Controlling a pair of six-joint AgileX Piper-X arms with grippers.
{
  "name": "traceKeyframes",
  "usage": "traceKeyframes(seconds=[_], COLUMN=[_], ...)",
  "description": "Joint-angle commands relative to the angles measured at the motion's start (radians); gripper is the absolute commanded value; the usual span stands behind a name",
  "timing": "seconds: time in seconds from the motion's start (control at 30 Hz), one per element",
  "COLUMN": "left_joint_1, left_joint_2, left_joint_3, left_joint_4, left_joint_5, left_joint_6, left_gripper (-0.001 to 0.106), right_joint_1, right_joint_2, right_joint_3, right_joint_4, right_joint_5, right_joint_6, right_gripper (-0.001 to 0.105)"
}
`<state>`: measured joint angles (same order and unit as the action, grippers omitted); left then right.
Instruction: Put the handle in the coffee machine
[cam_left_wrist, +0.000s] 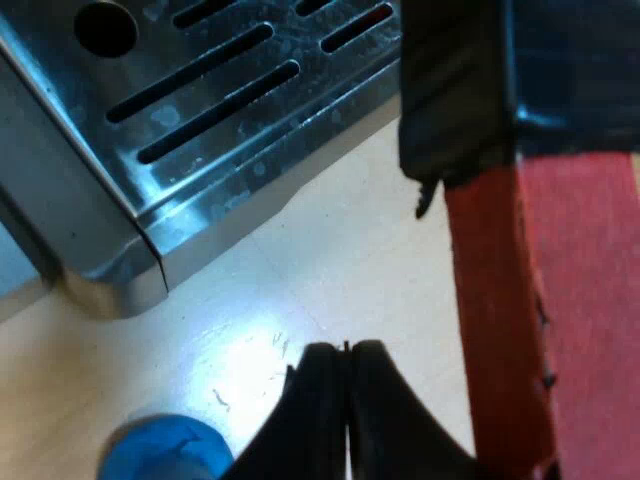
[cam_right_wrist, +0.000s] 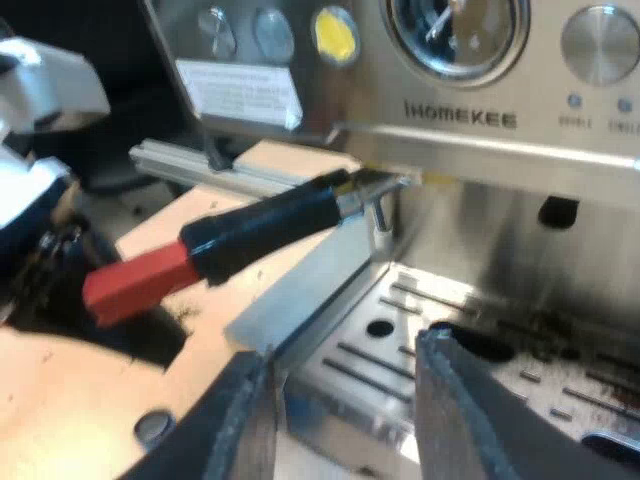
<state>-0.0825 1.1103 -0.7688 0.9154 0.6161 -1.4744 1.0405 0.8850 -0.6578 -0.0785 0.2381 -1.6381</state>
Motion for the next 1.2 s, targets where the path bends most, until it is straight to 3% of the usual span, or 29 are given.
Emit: traceKeyframes(seconds=[0.03, 0.1, 0.2, 0.47, 0.73, 0.87, 1.03, 1.2], left_joint_1=[-0.023, -0.043, -0.09, -0.141, -0.271, -0.374, -0.462, -0.488], left_joint_2=[-0.013, -0.013, -0.013, -0.013, -0.013, -0.013, -0.013, -0.01], left_joint_3=[0.003, 0.003, 0.003, 0.003, -0.034, -0.084, -0.138, -0.138], left_joint_4=[0.001, 0.001, 0.001, 0.001, -0.001, -0.01, -0.11, -0.224], left_joint_5=[0.046, 0.046, 0.045, 0.011, -0.031, -0.133, -0.157, -0.154], left_joint_6=[-0.018, -0.018, -0.033, -0.047, -0.032, 0.044, 0.069, 0.069], left_gripper=[0.0, 0.0, 0.0, 0.0, 0.0, 0.0, 0.0, 0.0], right_joint_1=[0.001, 0.001, 0.001, 0.001, 0.001, 0.001, 0.001, 0.001], right_joint_2=[-0.061, -0.062, -0.062, -0.062, -0.062, -0.062, -0.062, -0.062], right_joint_3=[-0.003, -0.006, -0.006, -0.006, -0.006, -0.006, -0.006, -0.006], right_joint_4=[0.079, 0.092, 0.119, 0.182, 0.188, 0.188, 0.188, 0.188], right_joint_5=[-0.019, -0.059, -0.126, -0.201, -0.144, -0.13, -0.107, -0.107], right_joint_6=[-0.003, -0.003, 0.006, 0.043, 0.043, 0.043, 0.043, 0.043], right_gripper=[0.045, 0.061, 0.072, 0.072, 0.072, 0.072, 0.072, 0.072])
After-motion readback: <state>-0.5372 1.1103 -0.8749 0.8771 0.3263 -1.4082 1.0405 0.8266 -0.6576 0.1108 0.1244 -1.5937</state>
